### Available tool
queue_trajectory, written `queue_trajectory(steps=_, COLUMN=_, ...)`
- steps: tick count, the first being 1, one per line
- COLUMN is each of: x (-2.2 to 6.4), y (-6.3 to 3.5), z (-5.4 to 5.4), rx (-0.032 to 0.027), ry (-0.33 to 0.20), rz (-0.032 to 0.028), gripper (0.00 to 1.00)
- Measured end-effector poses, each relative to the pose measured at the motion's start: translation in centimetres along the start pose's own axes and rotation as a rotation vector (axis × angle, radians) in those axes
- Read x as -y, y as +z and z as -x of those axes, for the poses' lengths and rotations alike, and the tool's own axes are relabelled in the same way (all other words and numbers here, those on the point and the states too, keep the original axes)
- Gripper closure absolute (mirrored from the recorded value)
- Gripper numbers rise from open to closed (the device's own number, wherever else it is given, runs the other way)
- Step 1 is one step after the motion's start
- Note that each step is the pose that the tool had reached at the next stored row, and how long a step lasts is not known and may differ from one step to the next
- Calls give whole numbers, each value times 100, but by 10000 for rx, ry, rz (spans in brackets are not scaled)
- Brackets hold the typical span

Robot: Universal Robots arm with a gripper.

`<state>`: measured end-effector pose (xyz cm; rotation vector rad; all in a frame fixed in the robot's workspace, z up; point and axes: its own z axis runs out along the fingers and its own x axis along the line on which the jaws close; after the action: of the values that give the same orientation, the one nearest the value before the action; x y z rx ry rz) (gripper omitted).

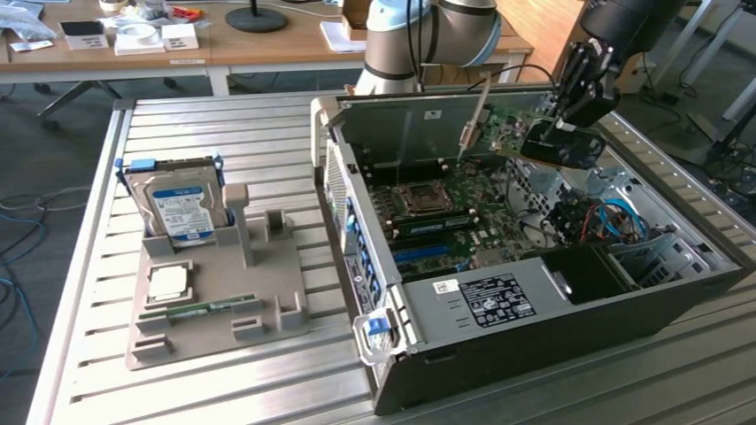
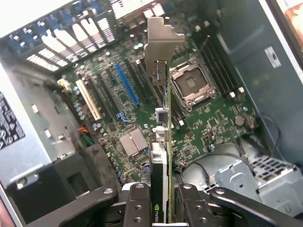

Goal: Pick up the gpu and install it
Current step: 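Insert the gpu into the slot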

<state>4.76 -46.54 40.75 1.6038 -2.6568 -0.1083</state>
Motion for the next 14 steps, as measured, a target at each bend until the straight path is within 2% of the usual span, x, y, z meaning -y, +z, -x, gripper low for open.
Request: queue_trajectory(steps=14, x=0, y=3, z=0, rx=-175, ry=-2236, rz=11, gripper=73)
